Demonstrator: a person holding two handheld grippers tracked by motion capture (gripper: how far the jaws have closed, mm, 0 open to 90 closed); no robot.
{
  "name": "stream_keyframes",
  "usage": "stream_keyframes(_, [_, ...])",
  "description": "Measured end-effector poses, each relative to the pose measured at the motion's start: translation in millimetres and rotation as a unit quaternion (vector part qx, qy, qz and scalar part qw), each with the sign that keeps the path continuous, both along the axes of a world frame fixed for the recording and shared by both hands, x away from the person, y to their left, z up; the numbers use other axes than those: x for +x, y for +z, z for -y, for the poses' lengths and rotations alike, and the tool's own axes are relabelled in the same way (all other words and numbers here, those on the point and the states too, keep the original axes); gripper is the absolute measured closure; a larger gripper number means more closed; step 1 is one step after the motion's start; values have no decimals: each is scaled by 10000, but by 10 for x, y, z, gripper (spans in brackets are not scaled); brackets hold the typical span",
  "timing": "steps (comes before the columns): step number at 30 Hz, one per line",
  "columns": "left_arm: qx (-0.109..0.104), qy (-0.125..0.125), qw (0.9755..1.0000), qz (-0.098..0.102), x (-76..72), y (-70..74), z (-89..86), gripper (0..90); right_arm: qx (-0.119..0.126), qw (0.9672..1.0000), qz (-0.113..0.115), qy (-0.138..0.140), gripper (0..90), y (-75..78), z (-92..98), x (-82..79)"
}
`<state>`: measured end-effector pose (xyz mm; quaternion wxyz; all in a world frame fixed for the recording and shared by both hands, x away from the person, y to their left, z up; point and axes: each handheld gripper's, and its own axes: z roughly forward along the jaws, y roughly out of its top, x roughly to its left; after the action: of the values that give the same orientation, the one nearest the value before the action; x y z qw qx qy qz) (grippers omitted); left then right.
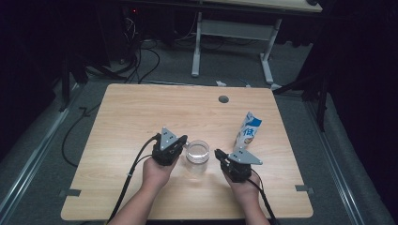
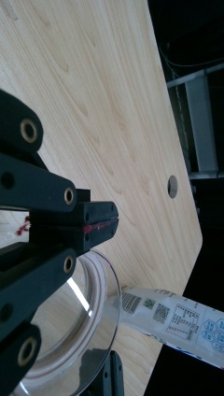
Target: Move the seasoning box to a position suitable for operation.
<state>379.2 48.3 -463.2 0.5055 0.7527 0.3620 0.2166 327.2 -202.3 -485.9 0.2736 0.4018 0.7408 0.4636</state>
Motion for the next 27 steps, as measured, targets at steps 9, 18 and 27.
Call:
stream_keyframes(9, [7,13,10000,27,-3,-4,5,900,-16,10000,28,39,856,4,-4,-8])
stream_keyframes(18, [-2,19,10000,41,-5,-9,6,900,-42,9999,30,100,889,21,-16,-16])
stream_keyframes(27, [-16,16,10000,40,-5,-11,2,900,-31,9999,12,120,891,26,-36,-13])
